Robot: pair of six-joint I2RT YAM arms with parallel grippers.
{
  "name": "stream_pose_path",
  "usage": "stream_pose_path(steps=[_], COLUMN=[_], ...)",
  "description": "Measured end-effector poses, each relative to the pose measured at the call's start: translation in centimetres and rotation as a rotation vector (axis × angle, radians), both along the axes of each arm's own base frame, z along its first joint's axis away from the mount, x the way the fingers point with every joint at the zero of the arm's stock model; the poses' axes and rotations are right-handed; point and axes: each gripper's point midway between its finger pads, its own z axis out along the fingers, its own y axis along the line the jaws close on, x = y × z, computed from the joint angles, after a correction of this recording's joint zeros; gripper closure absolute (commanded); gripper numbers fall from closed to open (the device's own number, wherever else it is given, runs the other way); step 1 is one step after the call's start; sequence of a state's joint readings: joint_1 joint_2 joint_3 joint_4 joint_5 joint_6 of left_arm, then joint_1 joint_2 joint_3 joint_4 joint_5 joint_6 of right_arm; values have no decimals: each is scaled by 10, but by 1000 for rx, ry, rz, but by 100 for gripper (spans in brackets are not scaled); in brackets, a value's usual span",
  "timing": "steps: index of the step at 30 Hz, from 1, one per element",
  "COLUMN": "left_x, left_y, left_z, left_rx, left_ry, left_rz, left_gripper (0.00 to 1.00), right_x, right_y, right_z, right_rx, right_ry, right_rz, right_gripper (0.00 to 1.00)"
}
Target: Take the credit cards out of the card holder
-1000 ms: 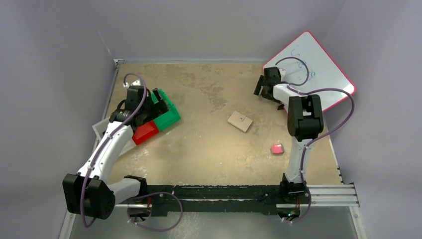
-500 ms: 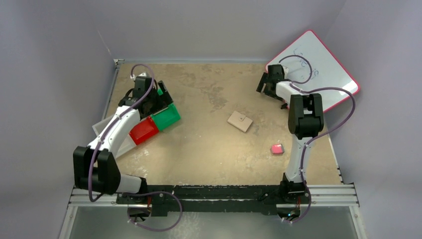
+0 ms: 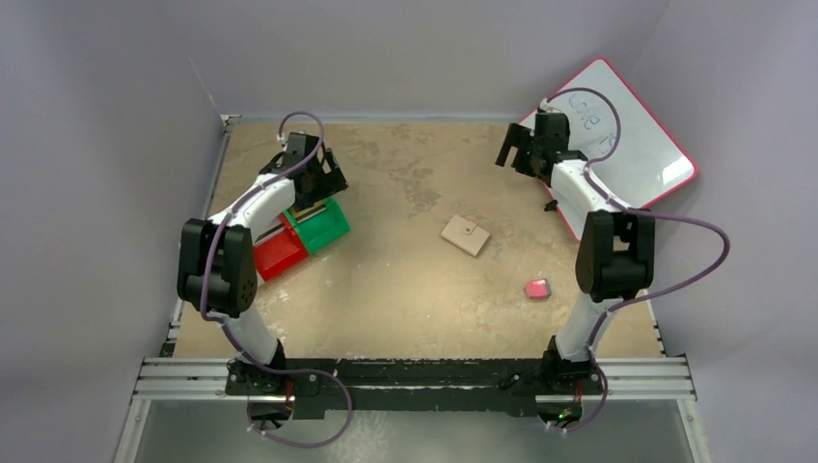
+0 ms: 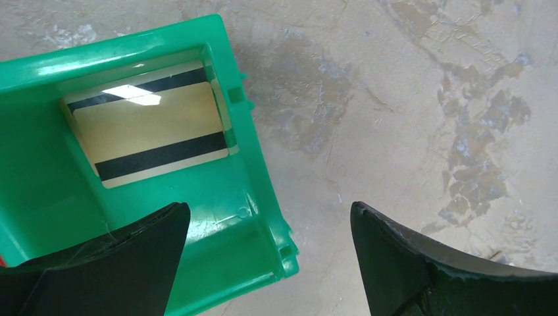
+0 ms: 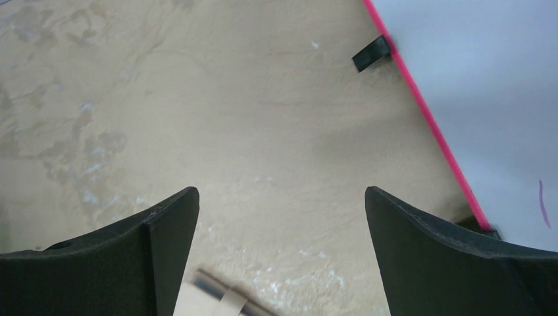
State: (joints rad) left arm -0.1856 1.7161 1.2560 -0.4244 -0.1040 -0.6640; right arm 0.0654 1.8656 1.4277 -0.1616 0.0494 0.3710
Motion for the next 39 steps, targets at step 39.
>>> stream_pose_path(steps=[39], left_x=[19], left_y=[-193], left_z=[-22], left_rx=[-105], left_ry=[-27], left_rz=[-360], left_gripper=[21], right_x=[-131], right_y=[28], right_z=[-56], right_rx=[111], right_ry=[184], right_rz=[150], right_gripper=[3])
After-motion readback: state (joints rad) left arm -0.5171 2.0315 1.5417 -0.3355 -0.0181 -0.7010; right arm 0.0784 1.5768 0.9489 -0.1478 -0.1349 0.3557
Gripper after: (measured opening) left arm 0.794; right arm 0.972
